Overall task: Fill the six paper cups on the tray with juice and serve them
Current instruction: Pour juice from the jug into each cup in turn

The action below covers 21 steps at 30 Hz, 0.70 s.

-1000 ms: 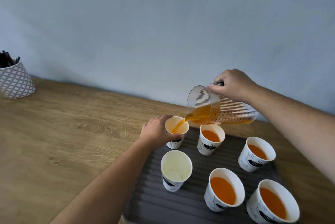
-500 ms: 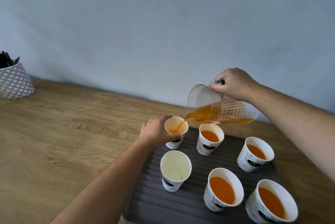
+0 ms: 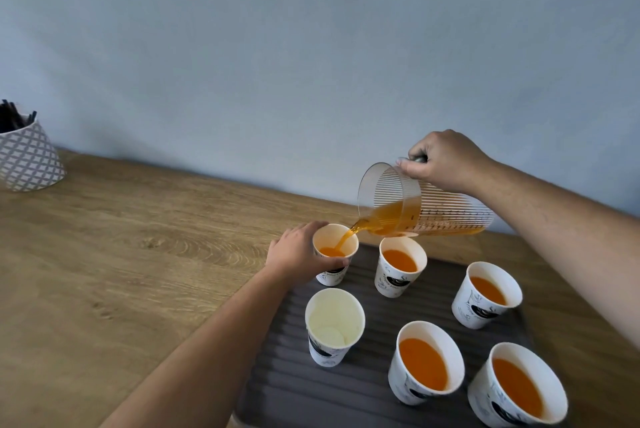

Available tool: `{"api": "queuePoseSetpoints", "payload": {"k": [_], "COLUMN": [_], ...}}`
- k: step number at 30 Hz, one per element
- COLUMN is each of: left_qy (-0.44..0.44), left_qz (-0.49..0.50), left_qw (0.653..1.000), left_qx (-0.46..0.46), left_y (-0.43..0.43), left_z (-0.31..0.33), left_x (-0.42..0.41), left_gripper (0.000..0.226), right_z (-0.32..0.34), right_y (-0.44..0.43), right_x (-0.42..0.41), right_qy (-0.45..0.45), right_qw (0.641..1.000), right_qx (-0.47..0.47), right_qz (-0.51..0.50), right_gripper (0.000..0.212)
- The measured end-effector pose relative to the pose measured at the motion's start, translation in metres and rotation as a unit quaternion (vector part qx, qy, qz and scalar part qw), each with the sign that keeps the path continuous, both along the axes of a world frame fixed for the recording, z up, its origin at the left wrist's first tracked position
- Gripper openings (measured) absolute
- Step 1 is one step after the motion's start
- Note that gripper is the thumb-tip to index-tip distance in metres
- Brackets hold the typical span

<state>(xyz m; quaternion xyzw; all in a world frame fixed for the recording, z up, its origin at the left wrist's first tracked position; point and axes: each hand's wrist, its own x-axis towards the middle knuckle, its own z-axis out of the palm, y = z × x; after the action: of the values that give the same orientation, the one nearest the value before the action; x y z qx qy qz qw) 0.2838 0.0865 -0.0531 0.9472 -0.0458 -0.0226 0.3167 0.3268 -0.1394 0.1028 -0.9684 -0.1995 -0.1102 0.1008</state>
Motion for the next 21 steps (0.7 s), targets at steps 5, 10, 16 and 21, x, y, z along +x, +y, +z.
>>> {"api": "queuePoseSetpoints", "payload": {"k": [5,10,16,21], "left_qy": [0.000,-0.002,-0.001,0.002], "left_qz": [0.000,0.000,0.000,0.002], "left_qw": [1.000,1.000,1.000,1.000], "left_qx": [0.001,0.001,0.003,0.006], "left_y": [0.0004,0.0007,0.0004,0.0002], "left_z": [-0.0017,-0.0012,-0.0007,-0.0010], "left_x": [0.0009,0.0009,0.0008,0.0012], "left_gripper": [0.080,0.079,0.078,0.079], "right_z": [0.0006,-0.0002,-0.0009,0.0002], "right_y": [0.0006,0.0011,0.0010,0.0016], "right_x": [0.0006,0.0018,0.0034,0.0032], "right_qy": [-0.003,-0.003,-0.004,-0.003], "right_qw": [1.000,1.000,1.000,1.000], "right_qx": [-0.001,-0.004,-0.006,-0.009], "right_qz": [0.001,0.001,0.001,0.002], "right_gripper": [0.054,0.054,0.053,0.053]}}
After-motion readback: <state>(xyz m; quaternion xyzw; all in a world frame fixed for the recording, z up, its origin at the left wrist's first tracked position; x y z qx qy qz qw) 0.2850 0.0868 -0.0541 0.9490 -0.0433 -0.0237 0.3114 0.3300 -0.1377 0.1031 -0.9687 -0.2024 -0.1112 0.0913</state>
